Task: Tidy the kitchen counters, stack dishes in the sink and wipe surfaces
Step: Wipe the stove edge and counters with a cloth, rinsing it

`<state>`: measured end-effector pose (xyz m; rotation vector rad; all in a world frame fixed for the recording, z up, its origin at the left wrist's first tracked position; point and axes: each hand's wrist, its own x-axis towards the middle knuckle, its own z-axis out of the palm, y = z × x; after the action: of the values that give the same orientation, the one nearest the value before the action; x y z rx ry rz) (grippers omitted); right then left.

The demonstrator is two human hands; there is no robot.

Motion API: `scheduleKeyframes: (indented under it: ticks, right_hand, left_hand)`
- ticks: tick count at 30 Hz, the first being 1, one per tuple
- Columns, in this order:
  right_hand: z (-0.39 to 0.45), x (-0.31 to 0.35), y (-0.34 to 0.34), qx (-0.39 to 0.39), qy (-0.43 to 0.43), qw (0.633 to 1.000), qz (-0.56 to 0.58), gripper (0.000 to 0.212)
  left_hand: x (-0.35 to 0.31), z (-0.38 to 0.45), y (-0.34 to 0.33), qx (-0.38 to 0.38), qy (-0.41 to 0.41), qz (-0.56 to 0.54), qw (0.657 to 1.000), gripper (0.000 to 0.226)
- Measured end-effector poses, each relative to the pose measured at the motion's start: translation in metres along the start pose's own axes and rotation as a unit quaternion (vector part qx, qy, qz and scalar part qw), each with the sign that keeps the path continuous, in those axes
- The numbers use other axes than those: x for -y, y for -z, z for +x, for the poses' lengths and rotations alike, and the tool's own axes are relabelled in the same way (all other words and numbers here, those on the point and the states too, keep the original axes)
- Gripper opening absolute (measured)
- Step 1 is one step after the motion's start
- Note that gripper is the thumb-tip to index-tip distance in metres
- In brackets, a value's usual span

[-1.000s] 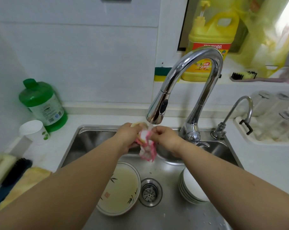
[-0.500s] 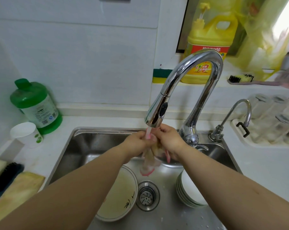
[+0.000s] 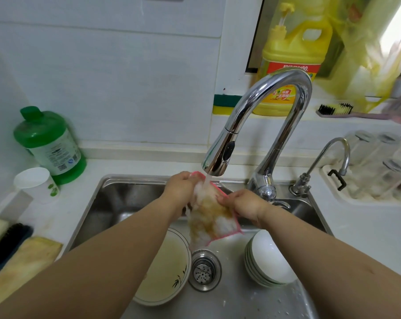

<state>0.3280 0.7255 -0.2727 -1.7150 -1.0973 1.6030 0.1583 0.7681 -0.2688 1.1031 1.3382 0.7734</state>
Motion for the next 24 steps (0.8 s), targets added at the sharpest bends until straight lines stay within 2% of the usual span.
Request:
scheduleKeyframes:
  ticks: [3, 5, 7, 11, 14, 16, 18, 20, 24]
  right_hand:
    - [0.004, 0.004, -0.008, -0.001, -0.027, 0.995, 0.1, 0.031]
    - [0.009, 0.009, -0.016, 0.007, -0.008, 0.99, 0.138, 0.027]
    - [0.013, 0.011, -0.022, 0.02, 0.039, 0.99, 0.132, 0.019]
    - [0.013, 0.018, -0.035, 0.04, 0.077, 0.995, 0.056, 0.05]
    - [0.017, 0.022, -0.044, 0.054, 0.077, 0.994, 0.058, 0.042]
    - [0.019, 0.024, -0.046, 0.066, 0.063, 0.991, 0.094, 0.032]
    - [0.017, 0.028, -0.046, 0.077, 0.048, 0.985, 0.149, 0.018]
    - [0.015, 0.032, -0.045, 0.073, 0.019, 0.97, 0.231, 0.011]
    - [0.019, 0.035, -0.044, 0.038, -0.033, 0.935, 0.352, 0.021]
  left_hand:
    - [0.007, 0.002, 0.016, -0.05, 0.003, 0.063, 0.997, 0.022]
    - [0.012, 0.004, 0.023, -0.045, 0.015, 0.127, 0.991, 0.026]
    - [0.013, 0.005, 0.025, -0.022, 0.019, 0.139, 0.99, 0.028]
    - [-0.006, -0.004, 0.014, 0.051, 0.025, 0.048, 0.997, 0.03]
    - [-0.016, -0.006, 0.004, 0.087, 0.0, -0.001, 0.996, 0.022]
    - [-0.017, -0.007, 0.003, 0.072, -0.009, -0.037, 0.997, 0.023]
    - [-0.007, -0.002, 0.007, 0.025, -0.003, -0.067, 0.997, 0.028]
    - [0.004, 0.002, 0.012, -0.019, 0.031, -0.062, 0.997, 0.03]
    - [0.028, 0.001, 0.016, -0.014, 0.151, -0.029, 0.988, 0.045]
